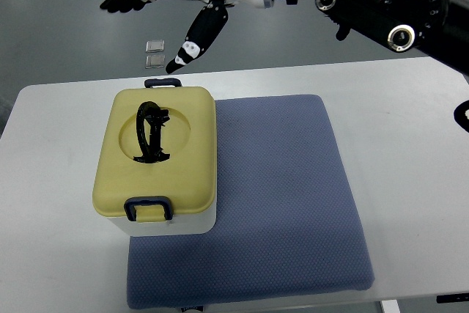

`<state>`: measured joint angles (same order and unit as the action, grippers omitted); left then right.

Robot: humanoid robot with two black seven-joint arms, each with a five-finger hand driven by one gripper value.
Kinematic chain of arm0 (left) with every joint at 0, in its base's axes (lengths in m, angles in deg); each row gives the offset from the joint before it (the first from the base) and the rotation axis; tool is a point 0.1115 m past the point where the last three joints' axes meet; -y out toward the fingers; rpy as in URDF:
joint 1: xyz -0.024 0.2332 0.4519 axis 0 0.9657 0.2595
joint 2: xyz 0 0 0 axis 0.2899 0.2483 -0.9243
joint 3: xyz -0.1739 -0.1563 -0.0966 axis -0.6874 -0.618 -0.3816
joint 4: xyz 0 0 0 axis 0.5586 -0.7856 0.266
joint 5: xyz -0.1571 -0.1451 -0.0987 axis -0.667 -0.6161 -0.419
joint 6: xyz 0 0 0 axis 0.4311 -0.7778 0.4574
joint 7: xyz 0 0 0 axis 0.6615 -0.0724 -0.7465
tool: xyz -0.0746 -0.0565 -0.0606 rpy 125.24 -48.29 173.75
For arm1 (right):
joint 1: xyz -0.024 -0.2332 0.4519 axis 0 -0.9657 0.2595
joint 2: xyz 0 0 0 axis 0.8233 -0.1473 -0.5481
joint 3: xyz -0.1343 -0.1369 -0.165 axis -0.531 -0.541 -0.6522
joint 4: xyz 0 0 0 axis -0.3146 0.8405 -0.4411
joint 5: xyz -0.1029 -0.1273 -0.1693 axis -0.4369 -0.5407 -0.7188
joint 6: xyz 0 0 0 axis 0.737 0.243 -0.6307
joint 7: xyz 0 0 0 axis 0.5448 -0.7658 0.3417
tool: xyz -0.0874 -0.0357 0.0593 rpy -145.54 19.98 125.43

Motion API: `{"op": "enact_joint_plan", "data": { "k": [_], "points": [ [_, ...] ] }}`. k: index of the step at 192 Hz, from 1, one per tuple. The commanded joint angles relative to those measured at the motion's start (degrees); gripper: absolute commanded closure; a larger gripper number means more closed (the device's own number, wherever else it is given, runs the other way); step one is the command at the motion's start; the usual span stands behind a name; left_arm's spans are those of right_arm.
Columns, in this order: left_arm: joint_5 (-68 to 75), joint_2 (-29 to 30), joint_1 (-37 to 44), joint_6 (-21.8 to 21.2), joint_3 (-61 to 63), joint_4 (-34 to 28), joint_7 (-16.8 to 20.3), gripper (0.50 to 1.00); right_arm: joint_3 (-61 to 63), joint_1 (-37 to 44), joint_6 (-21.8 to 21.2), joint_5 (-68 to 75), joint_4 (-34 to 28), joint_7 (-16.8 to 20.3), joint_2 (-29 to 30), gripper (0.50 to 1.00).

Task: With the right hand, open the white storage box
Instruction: 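Swing the right hand over the box toward the black lid handle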

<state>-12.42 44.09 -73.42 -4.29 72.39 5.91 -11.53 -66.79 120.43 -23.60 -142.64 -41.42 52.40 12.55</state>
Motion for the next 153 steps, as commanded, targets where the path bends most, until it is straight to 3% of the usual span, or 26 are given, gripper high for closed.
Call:
{"op": "enact_joint_plan", "data": {
  "k": [1,88,106,153],
  "points": [
    [0.00,0.00,0.01,0.01,0.00,0.00,0.00,0.500,-2.01,2.21,0.34,-6.59,-0.04,-0.32,3.12,0.593],
    [0.00,0.00,0.01,0.01,0.00,0.00,0.00,0.500,-5.52,7.93,0.43,-25.40,-3.56,-0.41,8.13,0.597],
    [0.00,0.00,0.01,0.01,0.00,0.00,0.00,0.500,-6.66,7.49,1.04,-25.75,-3.56,-0.41,8.13,0.670],
    [0.00,0.00,0.01,0.01,0.00,0.00,0.00,0.500,-12.73,7.14,5.87,-27.69,-2.86,-0.41,8.13,0.703]
  ]
}}
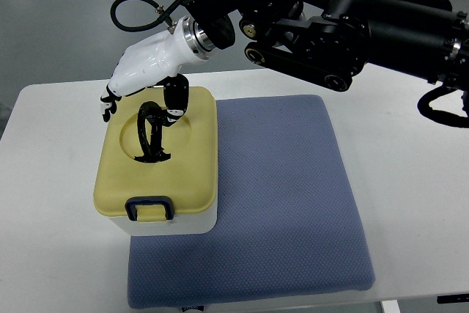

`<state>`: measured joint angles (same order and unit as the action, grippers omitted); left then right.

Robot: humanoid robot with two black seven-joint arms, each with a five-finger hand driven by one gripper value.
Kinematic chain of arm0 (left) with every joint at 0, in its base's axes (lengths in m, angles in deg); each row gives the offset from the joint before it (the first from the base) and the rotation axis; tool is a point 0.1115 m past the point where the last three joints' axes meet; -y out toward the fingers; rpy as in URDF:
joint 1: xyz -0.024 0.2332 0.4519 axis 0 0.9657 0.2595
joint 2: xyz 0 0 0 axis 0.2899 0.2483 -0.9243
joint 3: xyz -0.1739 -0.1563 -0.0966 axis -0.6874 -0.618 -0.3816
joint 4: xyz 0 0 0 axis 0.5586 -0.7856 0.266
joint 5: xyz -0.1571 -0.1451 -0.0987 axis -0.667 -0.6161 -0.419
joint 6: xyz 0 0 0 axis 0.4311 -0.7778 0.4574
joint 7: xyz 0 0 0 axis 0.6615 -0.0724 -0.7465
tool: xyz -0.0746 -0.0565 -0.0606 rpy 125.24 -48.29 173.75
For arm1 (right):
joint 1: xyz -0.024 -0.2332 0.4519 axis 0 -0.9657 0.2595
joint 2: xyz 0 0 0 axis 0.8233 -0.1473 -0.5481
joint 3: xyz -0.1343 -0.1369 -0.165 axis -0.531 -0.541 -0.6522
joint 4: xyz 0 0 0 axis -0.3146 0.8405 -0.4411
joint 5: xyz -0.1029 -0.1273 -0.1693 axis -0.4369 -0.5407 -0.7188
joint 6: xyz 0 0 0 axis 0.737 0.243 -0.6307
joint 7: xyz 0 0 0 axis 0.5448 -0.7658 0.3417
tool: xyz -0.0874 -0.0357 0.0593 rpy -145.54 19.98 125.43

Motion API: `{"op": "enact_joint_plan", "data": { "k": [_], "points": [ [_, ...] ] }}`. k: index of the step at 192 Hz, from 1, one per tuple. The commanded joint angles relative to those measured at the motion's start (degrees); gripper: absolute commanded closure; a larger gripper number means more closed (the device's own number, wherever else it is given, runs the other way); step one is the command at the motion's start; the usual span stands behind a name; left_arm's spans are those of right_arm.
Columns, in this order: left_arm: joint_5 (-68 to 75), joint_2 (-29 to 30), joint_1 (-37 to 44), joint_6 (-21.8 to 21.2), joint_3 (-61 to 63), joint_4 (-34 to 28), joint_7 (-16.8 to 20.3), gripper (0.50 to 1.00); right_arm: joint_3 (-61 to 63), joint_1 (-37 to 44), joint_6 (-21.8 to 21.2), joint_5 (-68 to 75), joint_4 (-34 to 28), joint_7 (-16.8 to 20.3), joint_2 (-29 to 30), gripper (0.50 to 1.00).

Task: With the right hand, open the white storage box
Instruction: 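Swing the right hand over the box toward the black lid handle, then lower the right hand and close its fingers around the black lid handle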

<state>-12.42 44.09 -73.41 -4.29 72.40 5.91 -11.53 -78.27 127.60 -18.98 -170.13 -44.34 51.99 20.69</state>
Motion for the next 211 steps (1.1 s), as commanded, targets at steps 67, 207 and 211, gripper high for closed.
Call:
{"op": "enact_joint_plan", "data": {
  "k": [67,207,211],
  "points": [
    [0.00,0.00,0.00,0.01,0.00,0.00,0.00,0.500,-0.99,-0.12,1.26,0.25,-0.73,-1.32,0.00,0.752],
    [0.00,0.00,0.00,0.01,0.00,0.00,0.00,0.500,-1.25,-1.70,1.44,-0.02,-2.22,-3.78,0.00,0.875],
    [0.00,0.00,0.00,0.01,0.00,0.00,0.00,0.500,-1.25,-1.70,1.61,-0.02,-2.13,-3.78,0.00,0.875]
  ]
}}
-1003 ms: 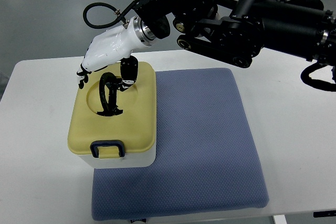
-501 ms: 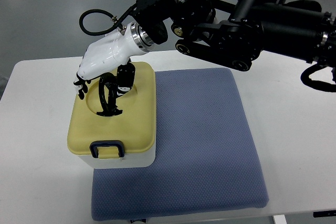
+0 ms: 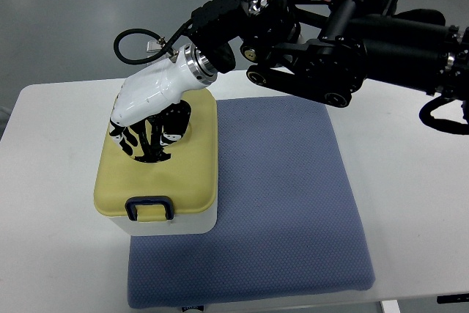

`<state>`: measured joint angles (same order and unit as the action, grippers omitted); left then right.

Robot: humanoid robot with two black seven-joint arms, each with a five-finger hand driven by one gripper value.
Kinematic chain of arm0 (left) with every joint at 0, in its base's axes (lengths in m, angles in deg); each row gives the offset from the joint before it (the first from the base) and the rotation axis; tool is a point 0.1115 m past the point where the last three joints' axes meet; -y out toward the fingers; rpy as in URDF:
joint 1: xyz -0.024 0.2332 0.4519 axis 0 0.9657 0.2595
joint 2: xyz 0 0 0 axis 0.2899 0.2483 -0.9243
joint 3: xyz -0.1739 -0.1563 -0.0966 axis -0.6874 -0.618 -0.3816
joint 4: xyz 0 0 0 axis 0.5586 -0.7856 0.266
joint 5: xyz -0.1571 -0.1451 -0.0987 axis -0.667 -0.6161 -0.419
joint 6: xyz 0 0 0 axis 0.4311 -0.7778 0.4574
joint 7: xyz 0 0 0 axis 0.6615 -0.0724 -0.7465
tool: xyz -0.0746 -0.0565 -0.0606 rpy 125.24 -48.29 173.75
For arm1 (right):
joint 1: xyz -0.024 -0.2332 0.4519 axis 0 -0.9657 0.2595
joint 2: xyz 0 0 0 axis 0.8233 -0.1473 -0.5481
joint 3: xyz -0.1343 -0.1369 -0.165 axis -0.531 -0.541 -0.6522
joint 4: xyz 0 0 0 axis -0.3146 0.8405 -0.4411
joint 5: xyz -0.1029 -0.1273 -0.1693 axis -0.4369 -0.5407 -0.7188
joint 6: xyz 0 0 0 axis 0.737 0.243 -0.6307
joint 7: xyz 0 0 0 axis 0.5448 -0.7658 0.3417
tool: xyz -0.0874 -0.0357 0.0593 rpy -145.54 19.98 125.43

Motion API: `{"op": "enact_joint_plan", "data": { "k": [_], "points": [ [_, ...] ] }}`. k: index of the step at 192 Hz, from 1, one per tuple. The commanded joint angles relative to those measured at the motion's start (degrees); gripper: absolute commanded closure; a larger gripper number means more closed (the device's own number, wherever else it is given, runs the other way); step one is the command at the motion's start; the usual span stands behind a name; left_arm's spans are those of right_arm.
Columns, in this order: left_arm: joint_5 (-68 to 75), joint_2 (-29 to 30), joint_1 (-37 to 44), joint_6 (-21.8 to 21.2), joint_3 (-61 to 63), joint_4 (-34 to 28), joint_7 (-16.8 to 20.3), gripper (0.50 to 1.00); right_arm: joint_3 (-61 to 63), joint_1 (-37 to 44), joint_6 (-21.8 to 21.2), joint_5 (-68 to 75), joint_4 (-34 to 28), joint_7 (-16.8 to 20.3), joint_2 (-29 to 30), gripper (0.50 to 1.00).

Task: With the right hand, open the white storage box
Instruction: 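Lower the right hand and close its fingers around the black lid handle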

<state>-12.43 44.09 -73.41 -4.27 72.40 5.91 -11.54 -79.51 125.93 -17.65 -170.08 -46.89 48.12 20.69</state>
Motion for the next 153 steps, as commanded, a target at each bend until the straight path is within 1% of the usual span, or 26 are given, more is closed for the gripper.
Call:
{"op": "enact_joint_plan", "data": {
  "k": [1,35,67,112,122,126,129,131,134,141,144,153],
  "points": [
    [0.00,0.00,0.00,-0.01,-0.01,0.00,0.01,0.500,-0.01,-0.03,0.28,-0.07,0.50,0.09,0.00,0.875],
    [0.00,0.00,0.00,-0.01,-0.01,0.00,0.01,0.500,-0.10,-0.12,0.72,-0.16,2.09,0.35,0.00,0.869],
    [0.00,0.00,0.00,-0.01,-0.01,0.00,0.01,0.500,-0.27,-0.12,0.81,-0.16,2.18,0.44,0.00,0.867],
    [0.00,0.00,0.00,-0.01,-0.01,0.00,0.01,0.500,-0.27,-0.65,0.72,-0.24,2.26,0.53,0.00,0.879],
    [0.00,0.00,0.00,-0.01,0.08,0.00,0.01,0.500,-0.27,-0.65,0.72,-0.24,2.26,0.53,0.00,0.891],
    [0.00,0.00,0.00,-0.01,-0.01,0.00,0.01,0.500,-0.27,-0.73,0.72,-0.24,2.26,0.53,0.00,0.908],
    [0.00,0.00,0.00,-0.01,-0.01,0.00,0.01,0.500,-0.36,-0.73,0.72,-0.24,2.26,0.53,0.00,0.932],
    [0.00,0.00,0.00,-0.01,-0.01,0.00,0.01,0.500,-0.36,-0.73,0.72,-0.24,2.26,0.53,0.00,0.932],
    [0.00,0.00,0.00,-0.01,-0.01,0.00,0.01,0.500,-0.36,-0.73,0.72,-0.24,2.26,0.53,0.00,0.955],
    [0.00,0.00,0.00,-0.01,-0.01,0.00,0.01,0.500,-0.36,-0.73,0.63,-0.24,2.35,0.53,0.00,0.979],
    [0.00,0.00,0.00,-0.01,-0.01,0.00,0.01,0.500,-0.27,-0.73,0.63,-0.24,2.44,0.53,0.00,0.999],
    [0.00,0.00,0.00,-0.01,-0.01,0.00,0.01,0.500,-0.27,-0.82,0.72,-0.24,2.44,0.53,0.00,1.000]
  ]
}}
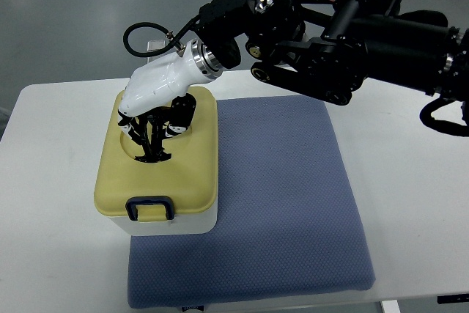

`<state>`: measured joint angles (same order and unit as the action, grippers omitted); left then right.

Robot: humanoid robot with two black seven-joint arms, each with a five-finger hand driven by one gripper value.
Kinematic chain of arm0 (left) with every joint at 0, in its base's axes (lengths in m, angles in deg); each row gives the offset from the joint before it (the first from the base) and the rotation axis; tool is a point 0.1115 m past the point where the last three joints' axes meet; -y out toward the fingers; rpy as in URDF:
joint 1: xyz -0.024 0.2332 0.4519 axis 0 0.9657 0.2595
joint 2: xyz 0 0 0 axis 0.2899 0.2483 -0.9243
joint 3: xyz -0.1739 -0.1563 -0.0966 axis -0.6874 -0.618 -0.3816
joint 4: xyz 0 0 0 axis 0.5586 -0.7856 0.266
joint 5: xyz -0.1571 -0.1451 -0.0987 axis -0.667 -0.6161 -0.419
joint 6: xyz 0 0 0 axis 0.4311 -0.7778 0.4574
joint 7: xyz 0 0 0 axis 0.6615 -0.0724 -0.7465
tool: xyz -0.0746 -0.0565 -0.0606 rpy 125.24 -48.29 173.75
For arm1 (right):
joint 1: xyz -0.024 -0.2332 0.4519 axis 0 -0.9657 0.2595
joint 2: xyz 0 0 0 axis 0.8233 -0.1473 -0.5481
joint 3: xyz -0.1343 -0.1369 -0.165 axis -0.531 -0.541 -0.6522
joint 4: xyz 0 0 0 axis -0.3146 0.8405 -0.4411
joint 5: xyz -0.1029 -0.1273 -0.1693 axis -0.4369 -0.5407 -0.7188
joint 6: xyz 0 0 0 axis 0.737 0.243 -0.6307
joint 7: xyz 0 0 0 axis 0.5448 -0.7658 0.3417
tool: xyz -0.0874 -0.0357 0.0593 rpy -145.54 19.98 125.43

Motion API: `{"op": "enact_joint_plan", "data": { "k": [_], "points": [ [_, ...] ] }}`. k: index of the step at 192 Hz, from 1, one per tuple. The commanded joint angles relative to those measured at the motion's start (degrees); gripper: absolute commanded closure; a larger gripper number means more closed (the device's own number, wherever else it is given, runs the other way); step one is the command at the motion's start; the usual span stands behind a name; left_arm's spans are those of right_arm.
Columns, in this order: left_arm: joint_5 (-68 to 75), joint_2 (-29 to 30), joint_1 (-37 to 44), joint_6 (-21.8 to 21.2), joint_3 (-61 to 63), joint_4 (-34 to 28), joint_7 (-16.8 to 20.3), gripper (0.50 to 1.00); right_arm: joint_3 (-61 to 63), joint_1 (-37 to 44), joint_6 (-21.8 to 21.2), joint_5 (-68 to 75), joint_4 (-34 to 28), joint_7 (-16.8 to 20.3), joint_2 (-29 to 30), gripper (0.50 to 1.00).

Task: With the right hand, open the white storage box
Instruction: 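Lower the right hand and close its fingers around the black lid handle, then lift the yellow lid up off the white box with the right hand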

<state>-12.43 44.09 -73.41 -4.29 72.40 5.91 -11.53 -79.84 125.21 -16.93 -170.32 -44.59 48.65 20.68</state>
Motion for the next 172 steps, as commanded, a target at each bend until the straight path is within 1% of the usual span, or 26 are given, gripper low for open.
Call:
{"op": "enact_joint_plan", "data": {
  "k": [1,82,139,172],
  "points": [
    [0.00,0.00,0.00,0.01,-0.01,0.00,0.00,0.500,0.06,-0.10,0.01,0.00,0.13,0.00,0.00,1.000],
    [0.00,0.00,0.00,0.01,-0.01,0.00,0.00,0.500,0.85,0.16,-0.43,0.18,0.13,-0.35,0.00,1.000],
    [0.00,0.00,0.00,0.01,0.08,0.00,0.00,0.500,1.38,2.80,-1.05,1.14,0.04,-0.70,0.00,1.000],
    [0.00,0.00,0.00,0.01,-0.01,0.00,0.00,0.500,1.47,4.29,-1.49,1.14,0.13,-0.70,-2.55,1.000]
  ]
}}
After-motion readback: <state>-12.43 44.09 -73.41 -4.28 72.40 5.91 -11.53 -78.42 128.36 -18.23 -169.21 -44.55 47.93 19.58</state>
